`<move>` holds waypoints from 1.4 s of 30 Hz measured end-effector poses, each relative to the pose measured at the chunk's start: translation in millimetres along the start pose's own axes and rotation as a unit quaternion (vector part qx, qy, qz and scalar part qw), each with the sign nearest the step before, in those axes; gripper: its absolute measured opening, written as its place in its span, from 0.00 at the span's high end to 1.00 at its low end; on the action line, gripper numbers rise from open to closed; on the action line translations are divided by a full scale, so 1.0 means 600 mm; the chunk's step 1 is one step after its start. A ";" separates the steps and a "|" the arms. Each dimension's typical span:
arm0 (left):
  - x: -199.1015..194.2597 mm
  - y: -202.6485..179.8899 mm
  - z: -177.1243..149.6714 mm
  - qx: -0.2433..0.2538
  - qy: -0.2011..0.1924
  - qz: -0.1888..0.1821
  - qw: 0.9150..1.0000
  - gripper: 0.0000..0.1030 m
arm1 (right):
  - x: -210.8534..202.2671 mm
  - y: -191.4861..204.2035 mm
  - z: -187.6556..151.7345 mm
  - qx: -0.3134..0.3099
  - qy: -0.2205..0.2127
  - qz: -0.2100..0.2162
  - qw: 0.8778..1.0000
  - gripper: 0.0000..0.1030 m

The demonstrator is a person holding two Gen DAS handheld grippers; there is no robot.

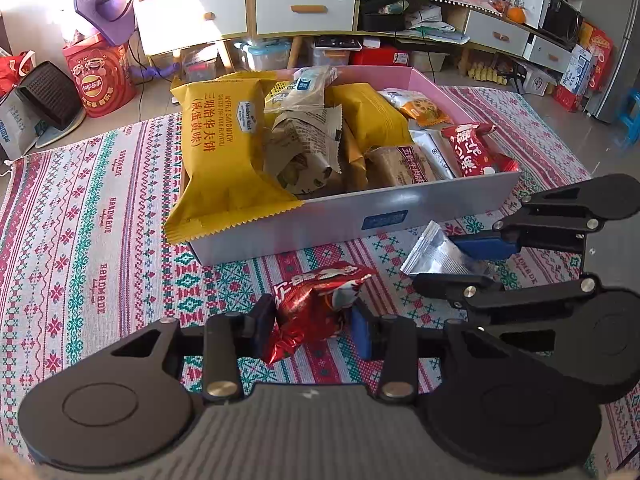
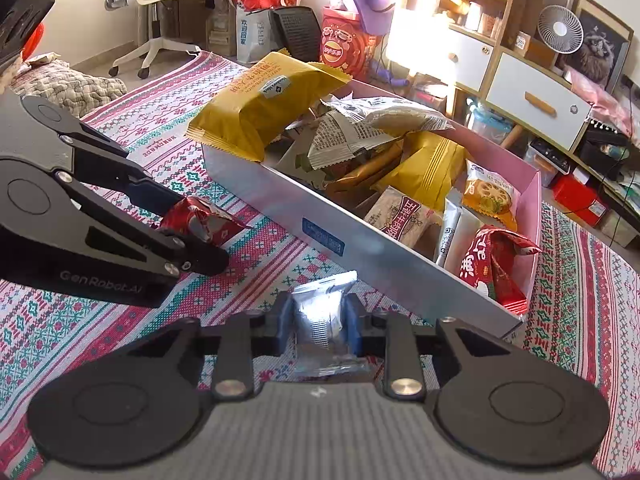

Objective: Organize snacks
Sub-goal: 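Carry both held packets over the tray and lower them inside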

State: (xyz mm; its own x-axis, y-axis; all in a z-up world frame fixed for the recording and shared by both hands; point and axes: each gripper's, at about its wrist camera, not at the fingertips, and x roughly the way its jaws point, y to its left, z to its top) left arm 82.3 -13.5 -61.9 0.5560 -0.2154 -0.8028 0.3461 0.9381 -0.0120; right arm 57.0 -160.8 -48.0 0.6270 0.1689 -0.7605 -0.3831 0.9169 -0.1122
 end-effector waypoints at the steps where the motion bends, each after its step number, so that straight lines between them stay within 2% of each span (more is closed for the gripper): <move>1: 0.000 0.000 0.000 0.000 0.000 0.000 1.000 0.55 | -0.001 0.000 0.000 0.000 0.001 0.001 1.000 0.79; 13: -0.009 -0.008 0.002 -0.004 0.004 -0.001 1.000 0.55 | -0.012 0.006 0.002 -0.001 0.025 -0.001 1.000 0.80; 21: -0.027 -0.016 0.005 -0.008 -0.002 -0.004 1.000 0.55 | -0.038 -0.007 0.010 0.023 0.017 -0.003 1.000 0.80; 31: -0.052 -0.027 0.009 -0.008 -0.013 0.001 1.000 0.55 | -0.067 -0.059 0.032 0.088 -0.014 -0.012 0.996 0.79; 42: -0.042 -0.047 0.067 0.016 -0.039 0.012 0.999 0.55 | -0.059 -0.130 0.053 0.162 -0.050 0.002 0.985 0.79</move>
State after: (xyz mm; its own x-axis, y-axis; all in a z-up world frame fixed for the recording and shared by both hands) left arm 89.2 -45.4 -17.5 0.6217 -0.2145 -0.7533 0.3550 0.9345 0.0270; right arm 86.1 -226.7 8.1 0.6964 0.1924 -0.6914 -0.1585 0.9808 0.1133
